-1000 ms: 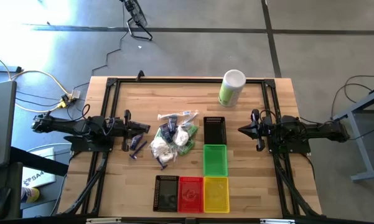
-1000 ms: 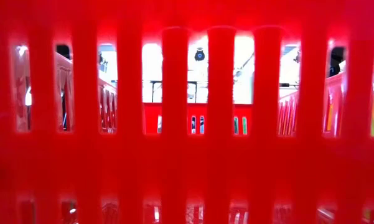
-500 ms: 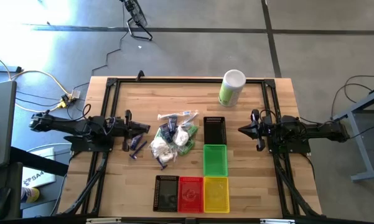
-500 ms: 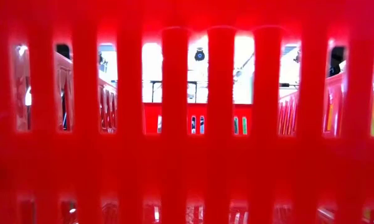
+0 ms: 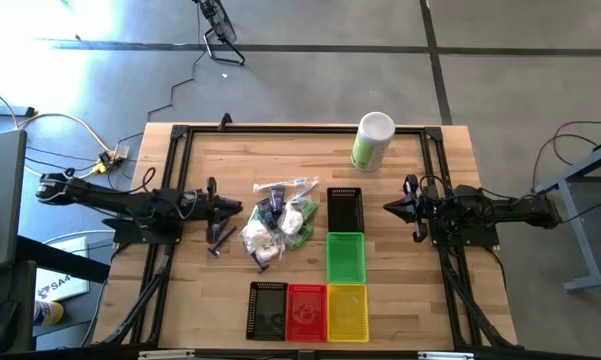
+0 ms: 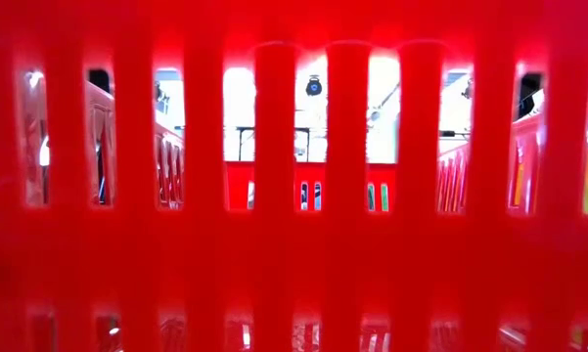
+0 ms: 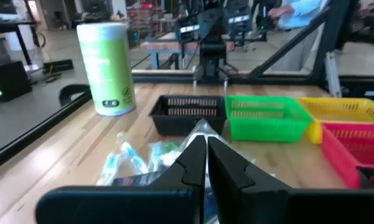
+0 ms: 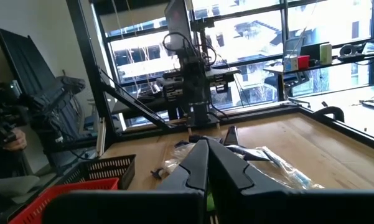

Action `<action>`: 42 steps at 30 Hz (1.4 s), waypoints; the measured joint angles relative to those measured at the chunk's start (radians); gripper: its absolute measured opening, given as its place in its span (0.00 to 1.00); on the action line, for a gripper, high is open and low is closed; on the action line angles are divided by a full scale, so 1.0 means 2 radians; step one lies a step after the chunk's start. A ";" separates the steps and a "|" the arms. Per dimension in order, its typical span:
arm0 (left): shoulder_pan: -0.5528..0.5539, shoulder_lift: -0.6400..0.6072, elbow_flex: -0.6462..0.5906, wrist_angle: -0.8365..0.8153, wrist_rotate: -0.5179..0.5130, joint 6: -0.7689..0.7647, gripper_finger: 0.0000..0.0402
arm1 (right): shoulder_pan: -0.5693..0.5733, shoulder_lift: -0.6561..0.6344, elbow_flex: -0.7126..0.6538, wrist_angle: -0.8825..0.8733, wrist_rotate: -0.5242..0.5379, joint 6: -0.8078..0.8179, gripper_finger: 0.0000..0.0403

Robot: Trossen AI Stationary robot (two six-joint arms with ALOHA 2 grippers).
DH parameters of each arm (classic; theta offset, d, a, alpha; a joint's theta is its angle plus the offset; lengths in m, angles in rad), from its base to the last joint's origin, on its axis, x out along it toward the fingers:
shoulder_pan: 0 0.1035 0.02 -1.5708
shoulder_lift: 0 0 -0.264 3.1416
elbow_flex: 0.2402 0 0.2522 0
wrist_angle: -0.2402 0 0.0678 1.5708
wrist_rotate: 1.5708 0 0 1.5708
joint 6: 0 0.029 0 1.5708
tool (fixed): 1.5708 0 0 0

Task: Pick & Place Travel size toiletries
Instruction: Put the white cotton pack into the bottom black bin

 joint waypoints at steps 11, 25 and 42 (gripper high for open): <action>0.000 0.057 0.057 -0.050 0.003 0.000 0.03 | 0.000 0.000 0.000 0.000 0.000 0.000 0.00; -0.003 0.073 0.113 -0.185 0.042 -0.003 0.03 | 0.000 0.000 0.000 -0.004 0.000 0.004 0.00; -0.101 0.102 0.113 -0.185 0.035 -0.223 0.03 | 0.000 0.000 0.000 0.022 0.044 -0.001 0.00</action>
